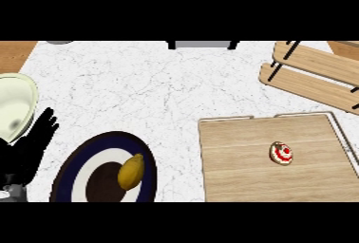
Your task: Pick the tomato from the tray and place it in the tiered shelf
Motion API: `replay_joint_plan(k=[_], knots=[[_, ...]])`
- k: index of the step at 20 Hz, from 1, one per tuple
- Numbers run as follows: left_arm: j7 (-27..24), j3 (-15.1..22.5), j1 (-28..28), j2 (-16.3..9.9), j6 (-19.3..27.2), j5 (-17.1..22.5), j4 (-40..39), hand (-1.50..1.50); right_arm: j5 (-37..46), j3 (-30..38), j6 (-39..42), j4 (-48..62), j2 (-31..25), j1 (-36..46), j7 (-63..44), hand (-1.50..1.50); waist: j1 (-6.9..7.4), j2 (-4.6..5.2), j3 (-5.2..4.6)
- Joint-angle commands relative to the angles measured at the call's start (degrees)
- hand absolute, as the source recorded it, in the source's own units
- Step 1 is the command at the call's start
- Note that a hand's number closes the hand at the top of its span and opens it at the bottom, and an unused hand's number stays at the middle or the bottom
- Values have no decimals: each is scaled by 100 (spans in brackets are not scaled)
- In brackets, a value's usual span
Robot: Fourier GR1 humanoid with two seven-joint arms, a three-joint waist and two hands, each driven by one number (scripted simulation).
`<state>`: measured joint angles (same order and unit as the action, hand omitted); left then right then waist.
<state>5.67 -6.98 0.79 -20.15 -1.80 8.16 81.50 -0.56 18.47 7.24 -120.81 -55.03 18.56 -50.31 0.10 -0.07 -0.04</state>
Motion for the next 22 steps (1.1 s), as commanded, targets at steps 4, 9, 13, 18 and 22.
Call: replay_joint_plan(k=[4, 9, 13, 18, 22], knots=[[233, -96, -75, -115, -153, 34, 205, 0, 495, -100, 467, 946, -756, 771, -2, 150, 83, 14, 0], [-108, 49, -230, 233, 43, -294, -368, 0, 561, -397, 817, 2096, -998, 1539, 518, 150, 87, 32, -3], [222, -251, -315, -85, -332, 17, -129, 0, 996, -526, 636, 2036, -612, 1448, 500, 150, 31, 13, 2], [-195, -247, -82, 65, -239, -195, -187, 0, 1710, -1048, 545, 2897, -567, 2100, 805, 150, 76, 20, -1], [-181, -113, -110, 189, -231, -300, -212, 0, 2164, -1175, 354, 4210, -407, 2494, 1711, 150, 119, 36, 0]])
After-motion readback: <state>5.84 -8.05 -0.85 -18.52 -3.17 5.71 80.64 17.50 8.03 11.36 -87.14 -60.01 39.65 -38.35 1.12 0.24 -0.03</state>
